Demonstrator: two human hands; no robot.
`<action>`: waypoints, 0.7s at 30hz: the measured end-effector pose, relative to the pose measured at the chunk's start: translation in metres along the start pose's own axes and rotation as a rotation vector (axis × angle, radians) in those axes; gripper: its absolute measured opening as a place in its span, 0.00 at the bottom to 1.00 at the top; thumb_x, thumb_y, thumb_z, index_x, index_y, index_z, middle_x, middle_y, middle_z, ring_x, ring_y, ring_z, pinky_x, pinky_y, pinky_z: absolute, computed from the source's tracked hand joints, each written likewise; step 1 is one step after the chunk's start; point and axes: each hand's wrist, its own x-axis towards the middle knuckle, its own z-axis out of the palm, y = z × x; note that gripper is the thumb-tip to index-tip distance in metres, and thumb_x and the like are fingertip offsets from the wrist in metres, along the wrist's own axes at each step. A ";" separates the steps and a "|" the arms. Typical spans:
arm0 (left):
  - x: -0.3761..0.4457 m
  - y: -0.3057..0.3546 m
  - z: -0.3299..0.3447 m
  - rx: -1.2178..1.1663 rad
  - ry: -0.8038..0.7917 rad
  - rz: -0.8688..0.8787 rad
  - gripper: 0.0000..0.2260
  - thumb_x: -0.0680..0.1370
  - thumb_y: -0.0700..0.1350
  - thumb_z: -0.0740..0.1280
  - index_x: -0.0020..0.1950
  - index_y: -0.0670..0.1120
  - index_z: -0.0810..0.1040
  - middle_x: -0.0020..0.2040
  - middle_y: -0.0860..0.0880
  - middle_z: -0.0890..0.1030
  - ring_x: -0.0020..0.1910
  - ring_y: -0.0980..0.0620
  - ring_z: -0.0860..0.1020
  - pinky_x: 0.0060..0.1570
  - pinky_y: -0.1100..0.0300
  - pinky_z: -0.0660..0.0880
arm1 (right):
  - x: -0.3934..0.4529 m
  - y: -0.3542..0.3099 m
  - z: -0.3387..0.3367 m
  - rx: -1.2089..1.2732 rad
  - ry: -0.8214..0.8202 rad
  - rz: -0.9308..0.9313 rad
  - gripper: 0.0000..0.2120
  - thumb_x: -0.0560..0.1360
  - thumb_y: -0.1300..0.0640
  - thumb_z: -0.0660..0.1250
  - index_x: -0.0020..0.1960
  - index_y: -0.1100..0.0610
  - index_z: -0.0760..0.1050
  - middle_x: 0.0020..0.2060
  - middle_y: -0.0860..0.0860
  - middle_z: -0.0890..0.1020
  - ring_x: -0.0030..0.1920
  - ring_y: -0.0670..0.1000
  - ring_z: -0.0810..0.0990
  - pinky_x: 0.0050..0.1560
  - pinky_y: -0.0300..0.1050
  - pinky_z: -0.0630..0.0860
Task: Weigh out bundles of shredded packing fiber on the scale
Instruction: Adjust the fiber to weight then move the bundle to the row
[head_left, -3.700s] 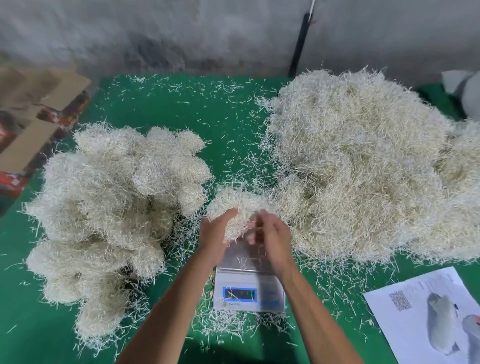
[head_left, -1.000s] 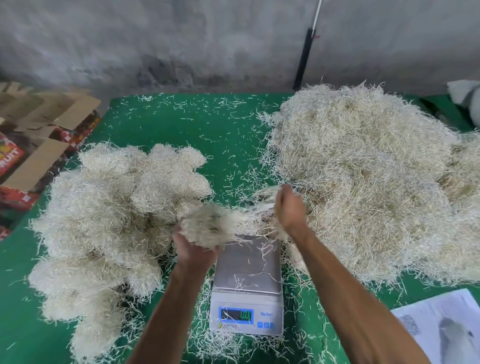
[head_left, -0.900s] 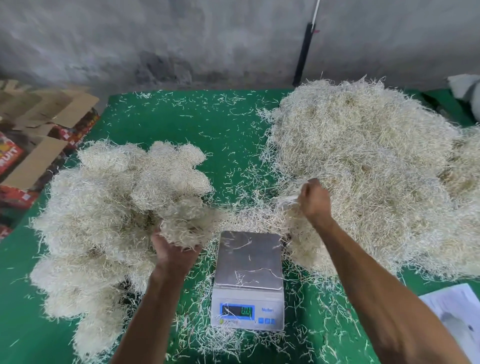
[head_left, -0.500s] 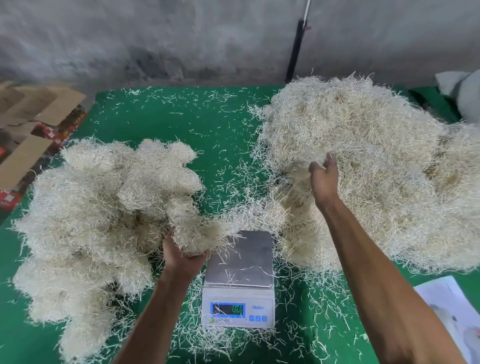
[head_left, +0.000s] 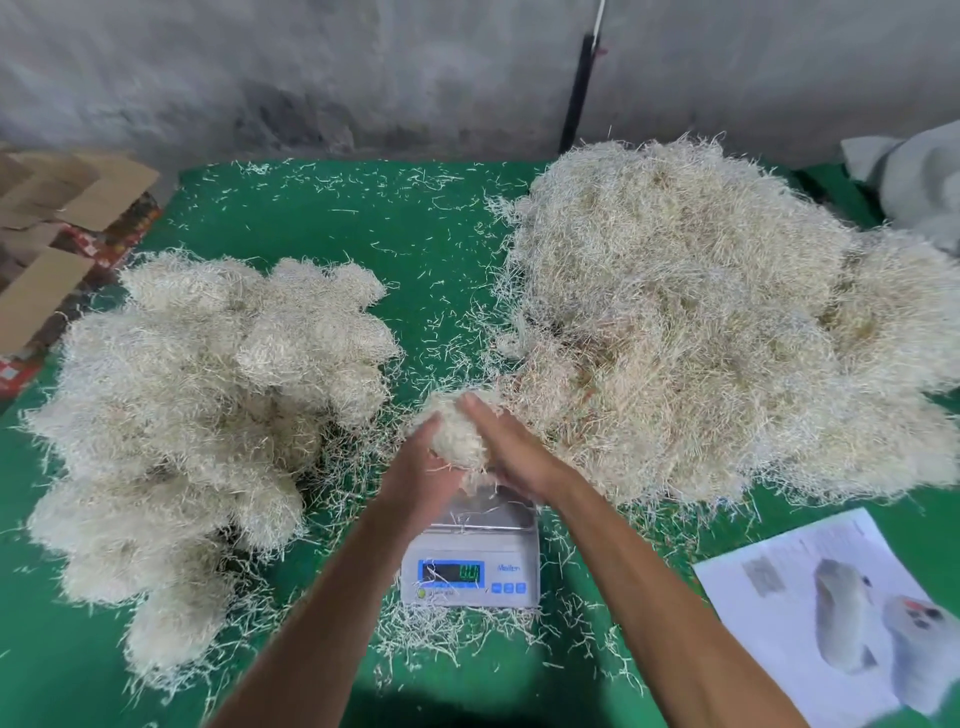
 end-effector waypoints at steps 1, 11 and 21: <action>-0.002 0.002 0.000 0.081 0.022 0.053 0.33 0.77 0.41 0.72 0.79 0.48 0.62 0.67 0.40 0.76 0.50 0.50 0.84 0.42 0.63 0.82 | 0.000 -0.002 0.005 0.053 0.019 0.014 0.51 0.69 0.17 0.59 0.80 0.52 0.65 0.78 0.55 0.68 0.78 0.56 0.67 0.76 0.70 0.62; -0.010 -0.001 -0.023 0.189 -0.001 -0.059 0.11 0.75 0.53 0.74 0.48 0.51 0.75 0.47 0.49 0.77 0.41 0.50 0.83 0.35 0.64 0.79 | 0.002 0.027 0.024 -0.030 0.329 -0.027 0.23 0.74 0.31 0.70 0.45 0.52 0.72 0.24 0.46 0.72 0.19 0.46 0.70 0.35 0.47 0.75; -0.013 -0.010 -0.039 0.381 0.218 0.192 0.19 0.77 0.51 0.73 0.64 0.45 0.76 0.61 0.49 0.78 0.56 0.52 0.78 0.47 0.65 0.72 | -0.023 0.062 0.006 -0.037 0.792 -0.251 0.28 0.70 0.27 0.72 0.60 0.44 0.75 0.57 0.41 0.77 0.51 0.41 0.78 0.52 0.45 0.81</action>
